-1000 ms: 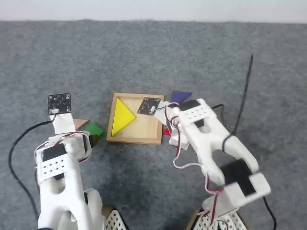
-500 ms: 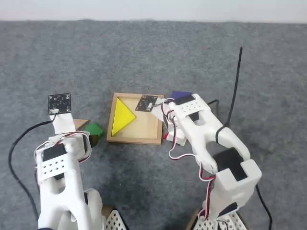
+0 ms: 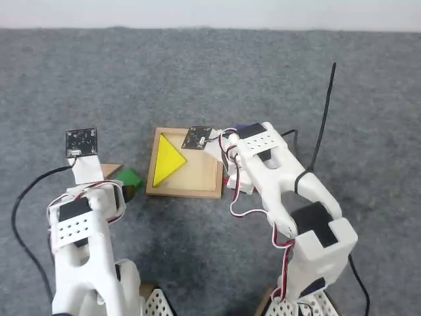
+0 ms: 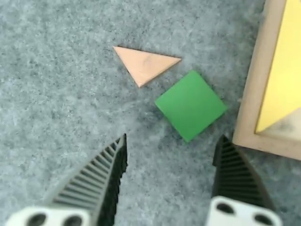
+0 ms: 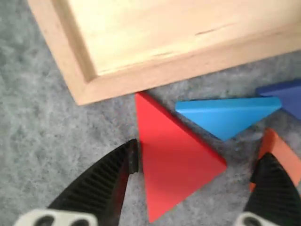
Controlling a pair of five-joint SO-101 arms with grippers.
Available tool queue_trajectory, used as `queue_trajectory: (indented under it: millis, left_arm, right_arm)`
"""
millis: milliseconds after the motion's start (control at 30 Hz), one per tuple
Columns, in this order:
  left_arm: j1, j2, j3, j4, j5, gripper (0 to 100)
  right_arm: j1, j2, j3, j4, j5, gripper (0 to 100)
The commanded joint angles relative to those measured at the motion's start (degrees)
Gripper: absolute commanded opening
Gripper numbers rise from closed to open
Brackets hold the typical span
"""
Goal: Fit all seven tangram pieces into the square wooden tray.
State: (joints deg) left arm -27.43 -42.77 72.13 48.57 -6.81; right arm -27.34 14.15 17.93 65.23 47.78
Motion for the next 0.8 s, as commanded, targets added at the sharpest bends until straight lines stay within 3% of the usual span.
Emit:
queue_trajectory:
  millis: [0,267,767]
  left_arm:
    - [-0.44,-1.49,-0.4,-1.32,-0.7,29]
    - [-0.44,-1.49,-0.4,-1.32,-0.7,29]
    - [-0.44,-1.93,0.22,-1.32,-0.7,29]
  right_arm:
    - [0.4,1.54,-3.08,0.92,0.62,38.0]
    - [2.33,3.74,-3.16,6.11,3.43,37.9]
    - [2.95,3.91,-3.34,6.11,3.43,37.9]
